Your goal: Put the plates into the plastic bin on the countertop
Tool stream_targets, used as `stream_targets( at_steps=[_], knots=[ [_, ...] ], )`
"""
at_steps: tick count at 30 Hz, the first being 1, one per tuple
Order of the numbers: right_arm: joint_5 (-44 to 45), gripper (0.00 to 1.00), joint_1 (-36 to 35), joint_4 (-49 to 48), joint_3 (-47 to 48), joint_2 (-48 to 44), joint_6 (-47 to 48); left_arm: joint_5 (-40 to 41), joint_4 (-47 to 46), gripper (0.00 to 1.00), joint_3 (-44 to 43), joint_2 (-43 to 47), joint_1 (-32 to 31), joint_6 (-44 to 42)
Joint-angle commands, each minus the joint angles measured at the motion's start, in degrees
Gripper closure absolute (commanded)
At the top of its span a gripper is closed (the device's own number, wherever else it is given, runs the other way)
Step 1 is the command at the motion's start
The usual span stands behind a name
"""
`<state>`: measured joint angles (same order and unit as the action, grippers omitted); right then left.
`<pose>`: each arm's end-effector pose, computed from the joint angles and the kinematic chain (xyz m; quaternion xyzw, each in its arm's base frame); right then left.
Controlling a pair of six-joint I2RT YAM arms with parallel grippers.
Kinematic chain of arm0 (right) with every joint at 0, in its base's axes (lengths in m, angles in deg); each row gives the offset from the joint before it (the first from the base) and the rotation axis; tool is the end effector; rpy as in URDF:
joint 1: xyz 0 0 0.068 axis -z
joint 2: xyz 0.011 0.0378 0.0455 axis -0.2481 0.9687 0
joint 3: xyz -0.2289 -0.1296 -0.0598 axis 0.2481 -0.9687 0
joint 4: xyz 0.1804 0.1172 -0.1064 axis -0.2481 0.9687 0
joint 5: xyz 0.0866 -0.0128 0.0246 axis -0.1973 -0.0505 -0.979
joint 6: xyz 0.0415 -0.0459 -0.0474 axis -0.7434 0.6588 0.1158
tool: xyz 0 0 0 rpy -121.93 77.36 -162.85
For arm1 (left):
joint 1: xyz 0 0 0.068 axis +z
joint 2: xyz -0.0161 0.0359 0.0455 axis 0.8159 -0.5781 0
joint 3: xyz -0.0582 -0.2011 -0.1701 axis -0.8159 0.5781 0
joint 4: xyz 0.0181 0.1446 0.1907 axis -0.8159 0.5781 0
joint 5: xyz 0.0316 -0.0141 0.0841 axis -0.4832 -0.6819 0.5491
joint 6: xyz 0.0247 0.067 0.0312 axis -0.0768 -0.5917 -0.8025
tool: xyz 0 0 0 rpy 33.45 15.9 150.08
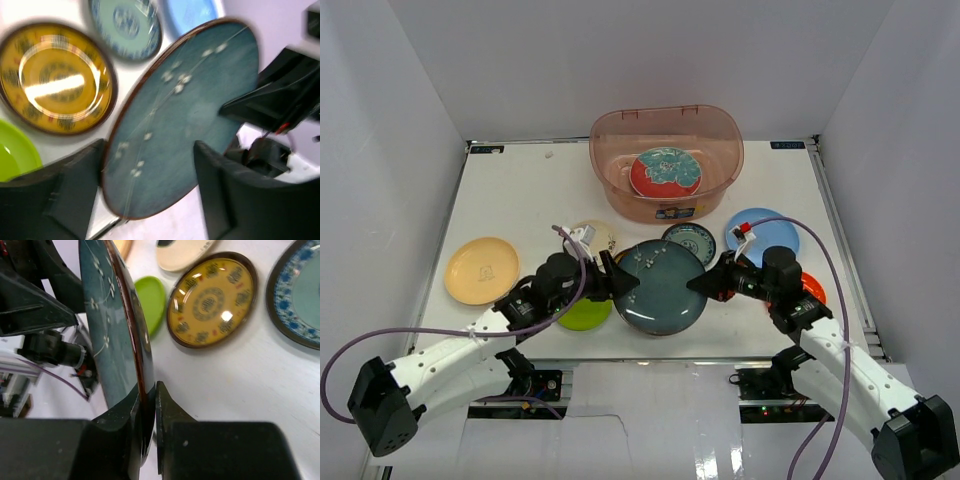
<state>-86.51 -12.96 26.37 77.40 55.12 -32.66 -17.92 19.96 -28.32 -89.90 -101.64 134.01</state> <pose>0.1447 0.1136 0.2306 -0.1332 0.7740 0.4722 0.4003 0.1391 -0.1519 0.2297 -0.0019 0.8426 -0.4062 0.3536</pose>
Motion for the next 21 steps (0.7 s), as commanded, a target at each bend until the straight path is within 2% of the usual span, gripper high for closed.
stream_targets(
  at_steps=[1,3,6,8,11,13,16,18,21],
  knots=[
    [-2.53,0.92,-0.71,-11.76,4.9,1.28,-3.64,7.02,3.94,0.18,-11.44,4.18,-0.41,-6.62],
    [-0.41,0.92,-0.36,-12.21,11.28,3.73,-4.17,10.9,8.19,0.08,-15.12,4.8,-0.41,-9.26],
    [2.06,0.92,0.87,-12.21,18.78,9.43,-4.79,18.37,15.48,0.02,-18.91,7.26,-0.41,-15.23],
    [2.76,0.92,2.1,-12.3,25.81,13.05,-5.06,24.07,19.35,0.02,-21.65,9.71,-0.41,-18.74],
    [6.26,0.92,5.52,-14.49,32.76,22.17,-5.24,29.27,21.13,0.02,-20.17,13.84,-0.41,-20.34],
    [8.47,0.92,7.2,-14.41,38.54,26.31,-4.88,30.25,21.13,0.02,-16.49,15.87,-0.41,-19.73],
    [13.91,0.92,8.43,-11.87,45.41,35.19,0.73,31.49,19.82,0.02,-12.09,20.09,-0.33,-18.94],
    [18.49,0.92,8.61,-8.26,53.93,42.46,4.16,29.57,19.2,0.02,-11.81,21.93,-0.33,-19.89],
    [19.99,0.92,9.05,-5.18,64.48,52.39,7.42,31.83,19.11,0.02,-12.42,22.99,-0.33,-22.79]
  ],
)
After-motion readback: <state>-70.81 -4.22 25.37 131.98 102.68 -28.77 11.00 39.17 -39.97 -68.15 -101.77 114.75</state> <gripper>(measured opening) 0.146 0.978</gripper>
